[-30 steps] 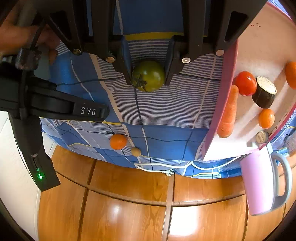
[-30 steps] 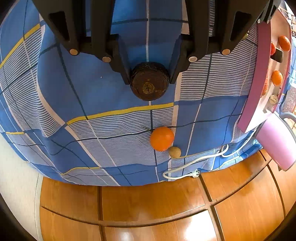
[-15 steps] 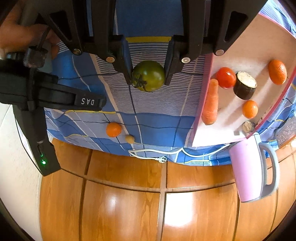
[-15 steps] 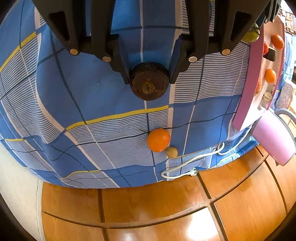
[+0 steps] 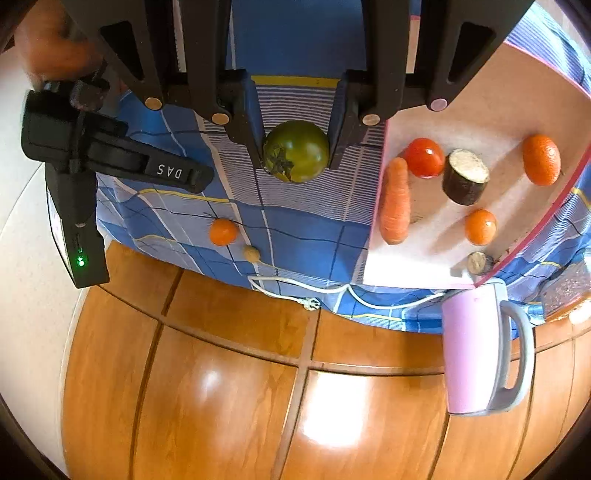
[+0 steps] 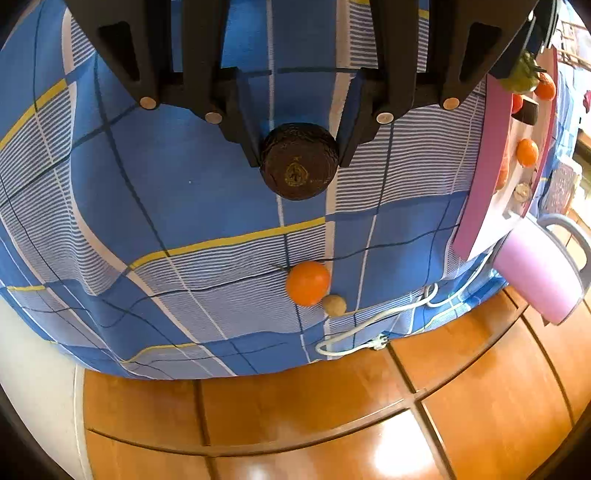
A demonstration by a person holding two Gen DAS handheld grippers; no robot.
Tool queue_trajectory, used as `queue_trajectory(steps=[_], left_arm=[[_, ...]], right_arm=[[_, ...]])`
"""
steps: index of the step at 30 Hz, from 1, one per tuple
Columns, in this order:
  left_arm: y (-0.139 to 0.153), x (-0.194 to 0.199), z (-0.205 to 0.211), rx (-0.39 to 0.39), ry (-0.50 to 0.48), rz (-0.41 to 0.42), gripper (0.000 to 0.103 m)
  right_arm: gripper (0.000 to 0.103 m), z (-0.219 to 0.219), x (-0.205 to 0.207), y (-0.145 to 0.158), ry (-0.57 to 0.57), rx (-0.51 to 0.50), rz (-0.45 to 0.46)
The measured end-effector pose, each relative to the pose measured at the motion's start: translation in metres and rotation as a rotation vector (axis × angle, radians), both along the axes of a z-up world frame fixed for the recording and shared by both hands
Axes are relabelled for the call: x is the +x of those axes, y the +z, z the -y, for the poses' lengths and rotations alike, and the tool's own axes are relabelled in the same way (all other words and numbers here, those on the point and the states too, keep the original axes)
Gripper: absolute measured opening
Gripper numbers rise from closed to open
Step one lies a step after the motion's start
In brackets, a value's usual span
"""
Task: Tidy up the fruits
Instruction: 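Lift the green tomato with the left tool while the right tool carries the dark fruit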
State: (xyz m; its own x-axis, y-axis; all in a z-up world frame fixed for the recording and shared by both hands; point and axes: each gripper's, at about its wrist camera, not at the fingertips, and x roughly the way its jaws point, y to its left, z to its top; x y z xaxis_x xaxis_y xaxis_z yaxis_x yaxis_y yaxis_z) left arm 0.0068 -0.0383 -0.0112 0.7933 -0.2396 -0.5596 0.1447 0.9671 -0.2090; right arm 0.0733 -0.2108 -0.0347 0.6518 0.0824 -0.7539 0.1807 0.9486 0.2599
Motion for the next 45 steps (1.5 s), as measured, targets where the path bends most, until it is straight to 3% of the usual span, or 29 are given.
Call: queue_trajectory(steps=[6, 13, 20, 29, 45], left_arm=[[0.005, -0.008, -0.005, 0.038, 0.042, 0.039, 0.032], [0.008, -0.010, -0.018, 0.028, 0.104, 0.047, 0.032], [0.014, -0.014, -0.037, -0.001, 0.184, 0.073, 0.032], [0.011, -0.010, -0.053, -0.028, 0.274, 0.047, 0.032], [0.014, 0.000, -0.088, -0.090, 0.366, -0.011, 0.032]], right_arm=[[0.041, -0.006, -0.003, 0.003, 0.031, -0.004, 0.022], [0.041, -0.011, -0.003, 0.006, 0.050, -0.008, 0.034], [0.041, -0.032, -0.012, 0.023, 0.143, -0.040, 0.135], [0.041, -0.064, -0.019, 0.032, 0.271, -0.075, 0.204], [0.041, -0.091, -0.026, 0.038, 0.381, -0.083, 0.265]])
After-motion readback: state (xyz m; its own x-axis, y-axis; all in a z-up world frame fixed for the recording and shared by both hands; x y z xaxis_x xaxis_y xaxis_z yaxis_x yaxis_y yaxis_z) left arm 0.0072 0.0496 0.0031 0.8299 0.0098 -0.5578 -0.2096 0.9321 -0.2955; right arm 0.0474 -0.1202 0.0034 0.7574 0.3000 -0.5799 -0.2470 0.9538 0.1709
